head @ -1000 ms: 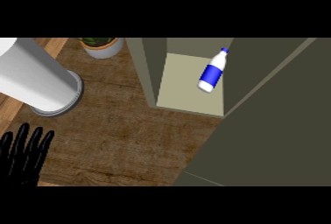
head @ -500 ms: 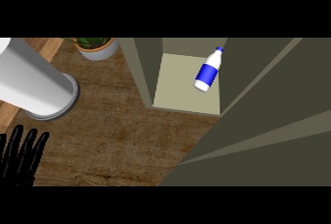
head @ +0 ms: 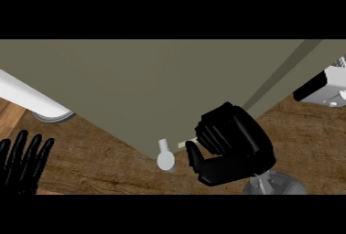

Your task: Pick up the bottled water, place it into the cabinet and close the cabinet

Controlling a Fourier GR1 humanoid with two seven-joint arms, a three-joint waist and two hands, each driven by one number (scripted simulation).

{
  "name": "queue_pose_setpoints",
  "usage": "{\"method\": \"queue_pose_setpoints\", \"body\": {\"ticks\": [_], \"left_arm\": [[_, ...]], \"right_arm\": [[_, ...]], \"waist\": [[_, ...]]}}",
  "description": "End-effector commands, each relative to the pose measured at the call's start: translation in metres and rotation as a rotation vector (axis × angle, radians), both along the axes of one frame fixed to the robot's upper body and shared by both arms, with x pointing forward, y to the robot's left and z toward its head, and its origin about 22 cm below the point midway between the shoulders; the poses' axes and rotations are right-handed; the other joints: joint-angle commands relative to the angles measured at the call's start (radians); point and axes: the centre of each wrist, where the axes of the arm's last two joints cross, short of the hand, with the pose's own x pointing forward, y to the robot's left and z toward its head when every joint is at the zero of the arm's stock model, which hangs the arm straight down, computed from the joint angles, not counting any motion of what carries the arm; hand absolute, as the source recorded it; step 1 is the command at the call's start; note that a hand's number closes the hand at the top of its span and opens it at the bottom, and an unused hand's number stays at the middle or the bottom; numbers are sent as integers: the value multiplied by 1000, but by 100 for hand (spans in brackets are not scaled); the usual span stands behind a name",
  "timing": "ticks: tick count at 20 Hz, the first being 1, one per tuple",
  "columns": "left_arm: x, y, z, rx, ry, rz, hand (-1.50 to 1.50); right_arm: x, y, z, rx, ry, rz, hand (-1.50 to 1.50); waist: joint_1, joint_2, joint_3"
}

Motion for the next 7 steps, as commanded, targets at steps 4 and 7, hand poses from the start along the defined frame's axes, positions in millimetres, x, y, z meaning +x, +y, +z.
{"method": "queue_pose_setpoints", "body": {"ticks": [4, 7], "left_arm": [[-5, 8, -7, -10, 37, 7, -150], [3, 8, -3, -5, 12, 3, -150]], "right_arm": [[83, 41, 26, -12, 55, -110, 150], [107, 60, 37, 4, 58, -106, 150]], "waist": [[-7, -10, 4], [-18, -7, 4]]}}
